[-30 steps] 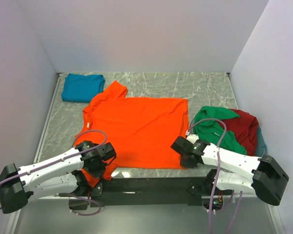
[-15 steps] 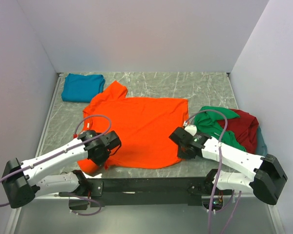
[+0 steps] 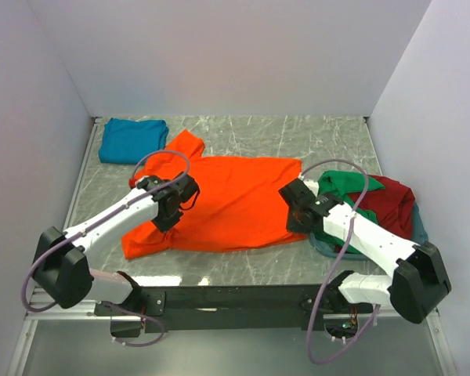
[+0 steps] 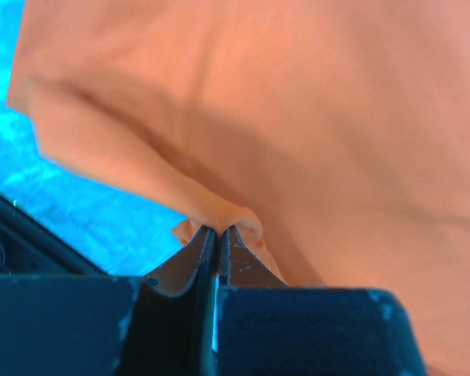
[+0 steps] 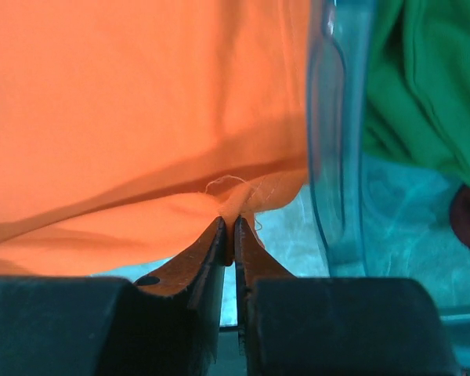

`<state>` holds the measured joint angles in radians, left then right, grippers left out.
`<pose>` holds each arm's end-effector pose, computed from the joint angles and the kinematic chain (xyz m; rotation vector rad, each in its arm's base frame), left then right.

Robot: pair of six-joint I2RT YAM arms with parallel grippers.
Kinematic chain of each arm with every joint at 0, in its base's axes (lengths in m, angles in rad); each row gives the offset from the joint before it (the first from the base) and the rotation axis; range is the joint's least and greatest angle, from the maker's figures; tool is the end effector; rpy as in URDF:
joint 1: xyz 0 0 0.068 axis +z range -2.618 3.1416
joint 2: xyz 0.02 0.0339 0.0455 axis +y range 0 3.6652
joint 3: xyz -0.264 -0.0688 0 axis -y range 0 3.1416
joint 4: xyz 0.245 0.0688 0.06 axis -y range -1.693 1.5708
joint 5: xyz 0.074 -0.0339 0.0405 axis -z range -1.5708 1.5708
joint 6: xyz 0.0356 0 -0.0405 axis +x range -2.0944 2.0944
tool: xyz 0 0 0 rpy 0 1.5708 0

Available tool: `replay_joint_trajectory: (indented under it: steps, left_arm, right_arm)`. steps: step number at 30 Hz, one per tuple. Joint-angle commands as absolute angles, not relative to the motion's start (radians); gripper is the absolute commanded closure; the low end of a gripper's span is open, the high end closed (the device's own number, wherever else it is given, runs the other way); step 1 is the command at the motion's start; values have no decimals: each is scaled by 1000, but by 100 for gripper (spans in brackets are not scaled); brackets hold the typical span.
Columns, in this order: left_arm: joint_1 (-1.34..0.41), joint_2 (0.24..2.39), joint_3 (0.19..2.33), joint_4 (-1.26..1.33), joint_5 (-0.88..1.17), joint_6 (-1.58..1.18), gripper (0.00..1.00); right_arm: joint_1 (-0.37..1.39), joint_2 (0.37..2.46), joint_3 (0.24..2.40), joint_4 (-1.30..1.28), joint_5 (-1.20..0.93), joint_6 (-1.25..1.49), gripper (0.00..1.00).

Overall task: Fold and stack the t-shirts
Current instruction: Fold the tshirt

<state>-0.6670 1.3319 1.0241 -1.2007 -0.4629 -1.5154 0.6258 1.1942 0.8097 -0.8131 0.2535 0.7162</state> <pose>0.1794 -0.1210 0.2473 -1.1270 2.4474 0.2185 0.1771 0.1170 0.2217 0.1865 2.6883 0.0474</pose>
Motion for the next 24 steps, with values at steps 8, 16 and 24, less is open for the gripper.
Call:
replay_joint_trajectory:
  steps: [8, 16, 24]
  left_arm:
    - [-583, 1446, 1155, -1057, -566, -1299, 94]
    - [-548, 1587, 1216, -904, -620, -1160, 89]
    - [-477, 1693, 1272, -776, -604, -1089, 84]
  right_arm:
    - [526, 1318, 962, -706, 242, 591, 85]
    - [471, 1396, 1000, -669, 226, 563, 85]
    - [439, 1486, 1057, -675, 265, 558, 84]
